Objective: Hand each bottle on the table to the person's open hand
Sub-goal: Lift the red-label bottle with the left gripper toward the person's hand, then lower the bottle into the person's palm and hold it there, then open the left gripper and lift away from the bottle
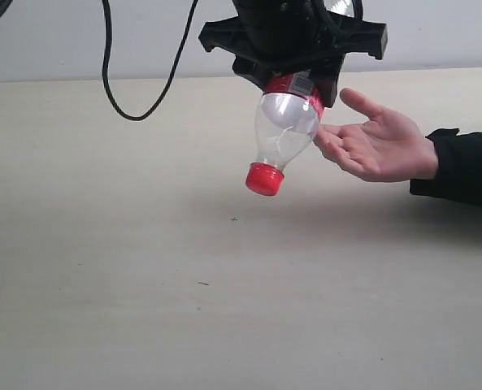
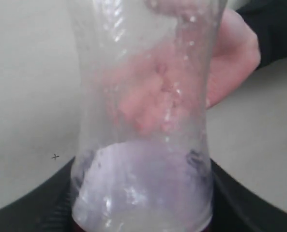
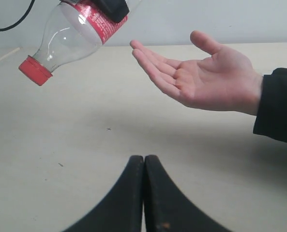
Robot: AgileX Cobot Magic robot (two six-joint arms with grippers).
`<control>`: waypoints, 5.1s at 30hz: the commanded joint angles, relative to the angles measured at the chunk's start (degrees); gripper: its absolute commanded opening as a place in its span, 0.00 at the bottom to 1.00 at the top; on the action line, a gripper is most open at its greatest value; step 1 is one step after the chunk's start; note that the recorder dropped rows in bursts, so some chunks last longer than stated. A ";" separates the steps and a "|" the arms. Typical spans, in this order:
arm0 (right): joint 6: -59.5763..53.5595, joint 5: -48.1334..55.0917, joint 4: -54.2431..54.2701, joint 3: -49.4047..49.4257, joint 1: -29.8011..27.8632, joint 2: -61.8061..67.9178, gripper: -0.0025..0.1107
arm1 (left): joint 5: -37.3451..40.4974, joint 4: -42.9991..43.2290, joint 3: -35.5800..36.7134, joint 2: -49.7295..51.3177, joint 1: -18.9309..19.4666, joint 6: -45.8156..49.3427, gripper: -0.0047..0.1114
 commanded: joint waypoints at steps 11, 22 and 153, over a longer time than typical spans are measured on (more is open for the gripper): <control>-0.11 -0.70 0.04 0.26 -0.02 -0.20 0.02 | -0.19 -7.44 0.21 -1.15 -6.08 -3.77 0.04; -0.11 -0.70 0.04 0.26 -0.02 -0.20 0.02 | -9.53 -8.68 0.21 1.84 -8.57 -11.24 0.04; -0.11 -0.44 0.04 0.26 -0.02 -0.20 0.02 | -18.08 3.20 -0.69 -1.05 0.41 -17.15 0.67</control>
